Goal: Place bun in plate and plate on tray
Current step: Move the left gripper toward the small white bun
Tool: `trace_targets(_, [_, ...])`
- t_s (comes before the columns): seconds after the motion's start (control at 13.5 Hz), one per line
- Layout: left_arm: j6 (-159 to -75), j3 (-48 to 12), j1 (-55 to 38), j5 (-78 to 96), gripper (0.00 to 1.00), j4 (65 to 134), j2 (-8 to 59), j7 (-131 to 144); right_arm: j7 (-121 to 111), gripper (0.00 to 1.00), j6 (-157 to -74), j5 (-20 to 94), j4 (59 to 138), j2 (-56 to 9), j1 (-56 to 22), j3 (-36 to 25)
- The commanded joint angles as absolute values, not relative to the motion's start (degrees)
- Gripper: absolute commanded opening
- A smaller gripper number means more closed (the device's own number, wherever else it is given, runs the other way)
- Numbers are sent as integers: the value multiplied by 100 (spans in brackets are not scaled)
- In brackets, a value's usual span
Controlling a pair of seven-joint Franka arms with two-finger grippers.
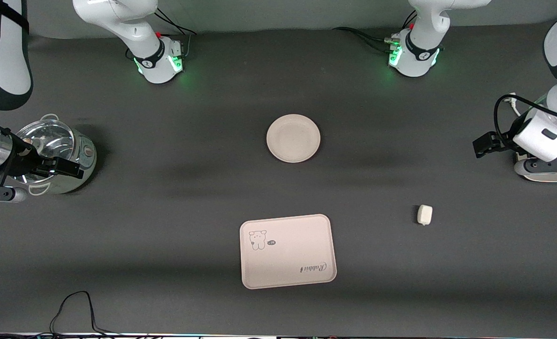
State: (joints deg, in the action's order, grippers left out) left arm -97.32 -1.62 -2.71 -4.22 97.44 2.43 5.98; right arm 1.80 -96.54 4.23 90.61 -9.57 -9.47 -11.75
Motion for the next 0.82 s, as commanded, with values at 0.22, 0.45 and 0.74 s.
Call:
trace_targets(0.22, [-9221,-149,-334,-378,100,9264,378,447,264,100,-9650,387,9132,-651,-1204,-1213])
trace_targets(0.45, [-9072,-114,-325,-255,100,8854,717,-83,307,100,-9589,395,9167,-659,-1213,-1195])
trace_targets(0.74, [-8281,-79,-290,-193,100,7246,1904,-220,351,100,-9589,457,9211,-720,-1397,-1187])
